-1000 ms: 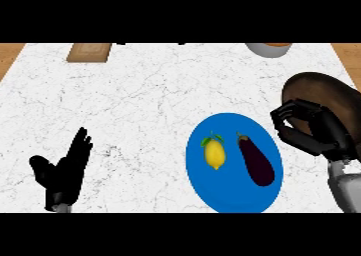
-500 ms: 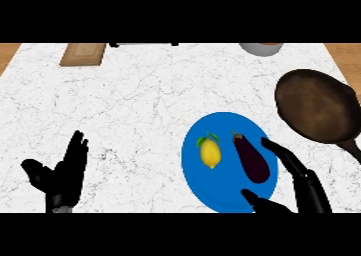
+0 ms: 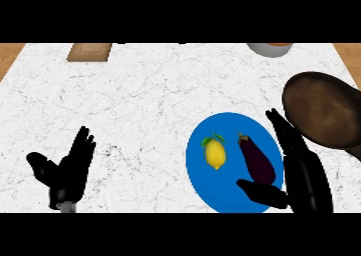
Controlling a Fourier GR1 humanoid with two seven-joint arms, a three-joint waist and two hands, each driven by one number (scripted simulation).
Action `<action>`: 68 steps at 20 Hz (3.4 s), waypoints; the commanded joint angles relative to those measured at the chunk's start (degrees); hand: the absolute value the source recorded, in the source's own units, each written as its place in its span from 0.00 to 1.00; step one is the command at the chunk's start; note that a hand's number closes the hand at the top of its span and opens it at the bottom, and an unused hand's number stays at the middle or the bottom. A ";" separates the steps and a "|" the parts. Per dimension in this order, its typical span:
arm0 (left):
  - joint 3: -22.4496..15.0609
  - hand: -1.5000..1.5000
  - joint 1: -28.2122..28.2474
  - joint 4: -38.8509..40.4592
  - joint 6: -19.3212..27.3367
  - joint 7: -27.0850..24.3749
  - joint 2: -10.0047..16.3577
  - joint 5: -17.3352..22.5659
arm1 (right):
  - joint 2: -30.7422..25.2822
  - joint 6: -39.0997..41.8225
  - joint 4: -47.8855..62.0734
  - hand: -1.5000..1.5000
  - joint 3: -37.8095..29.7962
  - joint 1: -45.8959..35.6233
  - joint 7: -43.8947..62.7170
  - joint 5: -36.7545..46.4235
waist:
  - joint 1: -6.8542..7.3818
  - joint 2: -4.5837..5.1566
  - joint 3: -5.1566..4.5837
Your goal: Pick the eggplant from the plate and place it in the pan
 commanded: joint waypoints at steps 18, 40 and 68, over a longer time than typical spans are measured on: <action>-0.45 0.50 -1.23 1.13 1.82 1.14 -2.42 -1.82 | 1.67 47.24 27.51 0.00 -4.33 -30.86 22.57 -6.15 | 0.17 0.16 -0.04; 2.75 0.50 -0.57 1.97 -3.37 0.93 -1.86 -1.80 | 4.15 43.85 28.54 0.00 -7.14 -18.38 9.91 1.67 | -0.03 0.13 0.00; 3.09 0.50 2.04 0.75 -2.98 -0.59 -4.71 -3.44 | -5.25 26.22 12.21 1.00 8.38 6.42 -23.33 13.09 | -0.67 -0.02 0.01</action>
